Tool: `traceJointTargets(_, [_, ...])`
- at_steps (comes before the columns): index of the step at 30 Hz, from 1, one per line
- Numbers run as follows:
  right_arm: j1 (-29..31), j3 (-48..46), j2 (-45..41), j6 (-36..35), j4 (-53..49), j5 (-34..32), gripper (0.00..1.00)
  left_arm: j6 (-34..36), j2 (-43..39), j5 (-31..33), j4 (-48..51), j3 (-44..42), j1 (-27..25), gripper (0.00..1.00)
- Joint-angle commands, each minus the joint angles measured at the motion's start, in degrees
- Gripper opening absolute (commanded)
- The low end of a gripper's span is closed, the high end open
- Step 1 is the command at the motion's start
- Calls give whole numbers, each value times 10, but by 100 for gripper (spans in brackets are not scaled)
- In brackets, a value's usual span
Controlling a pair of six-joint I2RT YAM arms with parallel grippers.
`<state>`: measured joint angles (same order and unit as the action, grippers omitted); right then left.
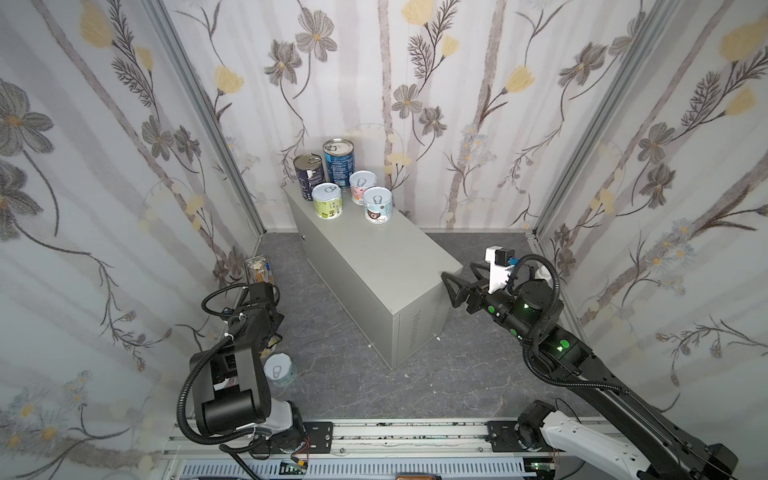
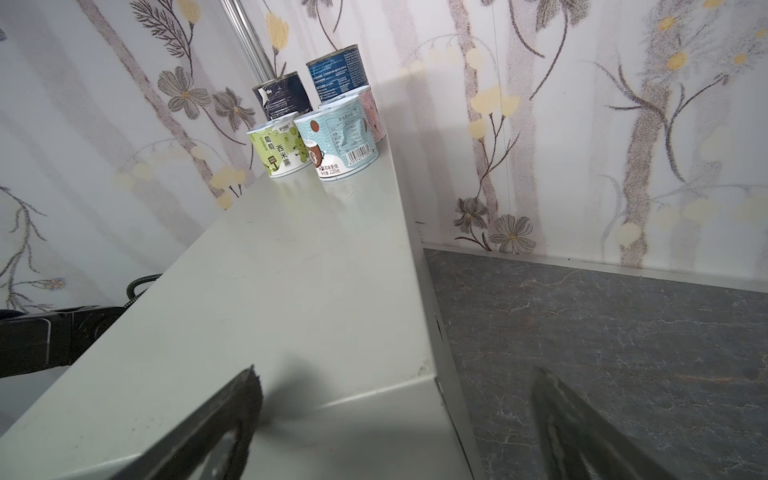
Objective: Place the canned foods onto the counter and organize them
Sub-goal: 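Close the left gripper on the yellow-labelled can on the floor, then lift the yellow-labelled can with the left gripper up over the cabinet top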
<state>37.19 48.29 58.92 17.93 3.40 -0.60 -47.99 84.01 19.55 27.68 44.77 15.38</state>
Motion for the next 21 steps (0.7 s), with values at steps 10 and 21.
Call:
traceJointTargets(10, [-10, -7, 11, -4, 0, -2, 100, -13, 60, -10, -32, 4, 1, 95])
traceJointTargets(21, [-16, -7, 11, -3, 1, 3, 100, 0, 78, -17, -42, -1, 1, 79])
